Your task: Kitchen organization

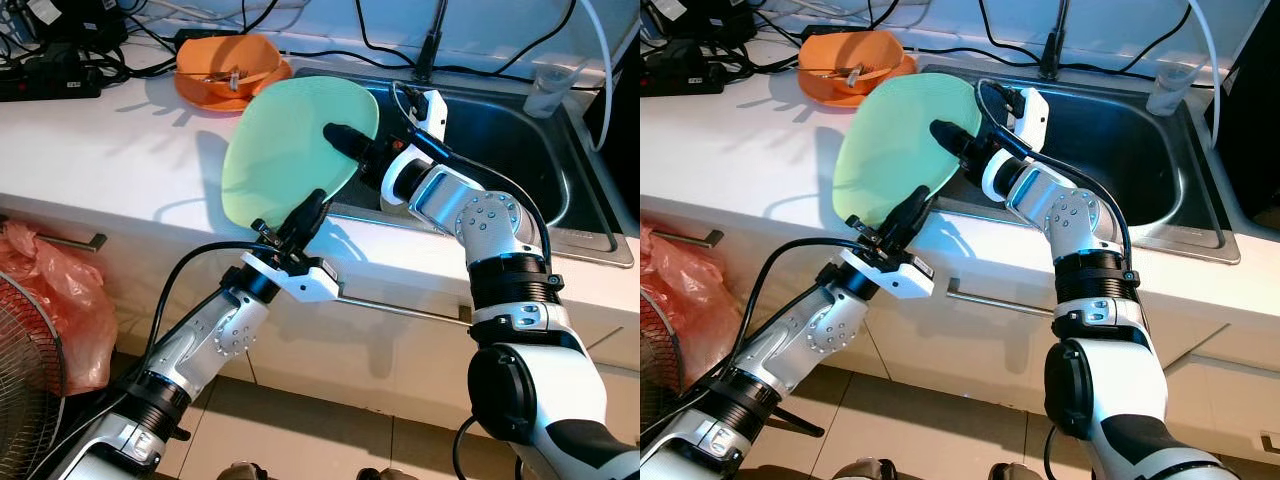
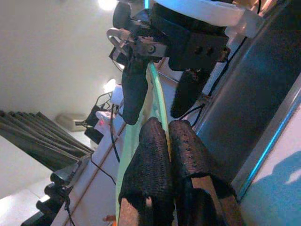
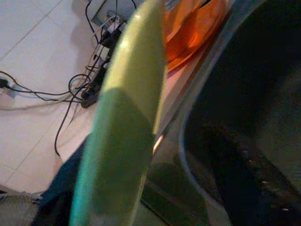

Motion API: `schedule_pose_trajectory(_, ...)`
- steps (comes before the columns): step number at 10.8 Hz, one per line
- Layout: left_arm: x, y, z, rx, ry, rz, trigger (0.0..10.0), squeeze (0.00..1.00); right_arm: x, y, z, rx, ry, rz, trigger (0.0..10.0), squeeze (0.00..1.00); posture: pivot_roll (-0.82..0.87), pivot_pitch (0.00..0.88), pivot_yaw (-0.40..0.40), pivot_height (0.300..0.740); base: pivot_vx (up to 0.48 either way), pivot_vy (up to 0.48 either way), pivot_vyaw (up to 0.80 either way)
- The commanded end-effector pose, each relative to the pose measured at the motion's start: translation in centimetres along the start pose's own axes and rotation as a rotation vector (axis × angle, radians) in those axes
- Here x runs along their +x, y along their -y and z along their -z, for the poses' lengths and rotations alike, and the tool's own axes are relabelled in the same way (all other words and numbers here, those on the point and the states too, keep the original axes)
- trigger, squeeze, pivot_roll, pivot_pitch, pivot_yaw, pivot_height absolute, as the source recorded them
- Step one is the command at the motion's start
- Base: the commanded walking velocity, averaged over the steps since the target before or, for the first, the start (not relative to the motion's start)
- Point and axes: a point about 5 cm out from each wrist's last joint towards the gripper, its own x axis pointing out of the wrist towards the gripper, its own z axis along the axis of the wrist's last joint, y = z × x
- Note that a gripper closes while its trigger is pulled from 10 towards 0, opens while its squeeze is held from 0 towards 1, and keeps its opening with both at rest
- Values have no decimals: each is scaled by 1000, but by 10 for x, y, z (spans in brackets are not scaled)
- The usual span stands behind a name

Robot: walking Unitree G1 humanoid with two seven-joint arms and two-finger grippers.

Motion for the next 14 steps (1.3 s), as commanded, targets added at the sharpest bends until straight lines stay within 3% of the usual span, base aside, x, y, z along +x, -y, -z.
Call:
schedule_pose_trajectory(1,8,-4,-11,1,73,-18,0,0,0,-2,2,-15,-7,-2,0,0,-33,92,-36,740,0,0,0)
schedule_pose_trajectory(14,10,-6,-8,-10,62,-41,0,0,0,-1,6,-22,-11,-8,0,0,-32,85,-33,740,0,0,0)
